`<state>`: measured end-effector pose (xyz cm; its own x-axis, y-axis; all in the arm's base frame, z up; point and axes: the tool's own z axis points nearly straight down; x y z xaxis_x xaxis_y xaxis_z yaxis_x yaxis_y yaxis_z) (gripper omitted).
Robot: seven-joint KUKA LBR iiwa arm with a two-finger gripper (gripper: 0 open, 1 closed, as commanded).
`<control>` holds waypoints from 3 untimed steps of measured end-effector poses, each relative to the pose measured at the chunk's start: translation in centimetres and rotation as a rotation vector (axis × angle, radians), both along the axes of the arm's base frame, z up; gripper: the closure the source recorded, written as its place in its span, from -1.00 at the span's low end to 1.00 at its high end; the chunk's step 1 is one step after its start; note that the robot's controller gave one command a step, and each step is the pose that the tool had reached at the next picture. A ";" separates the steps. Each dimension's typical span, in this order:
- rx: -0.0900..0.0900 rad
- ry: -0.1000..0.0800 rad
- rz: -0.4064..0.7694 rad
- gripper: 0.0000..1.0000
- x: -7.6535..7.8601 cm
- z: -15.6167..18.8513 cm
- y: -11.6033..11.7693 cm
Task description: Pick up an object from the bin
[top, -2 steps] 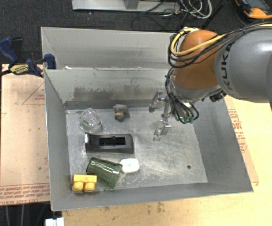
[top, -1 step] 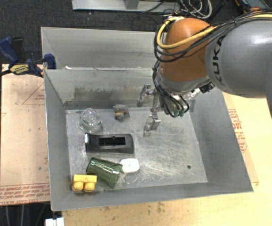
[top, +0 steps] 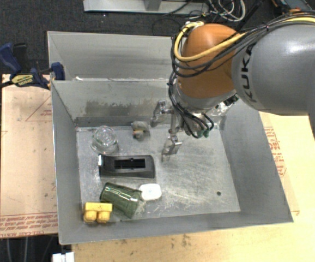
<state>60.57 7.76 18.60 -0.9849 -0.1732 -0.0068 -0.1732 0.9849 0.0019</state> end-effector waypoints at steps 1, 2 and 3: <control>-0.002 0.001 0.002 -1.00 -2.2 -6.0 1.9; 0.000 0.010 0.076 -1.00 -2.9 -8.8 1.6; -0.014 0.002 0.228 1.00 -2.0 -10.0 2.7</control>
Offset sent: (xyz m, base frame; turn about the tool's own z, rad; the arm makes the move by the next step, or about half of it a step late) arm -0.0283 0.0095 -0.0870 -0.0789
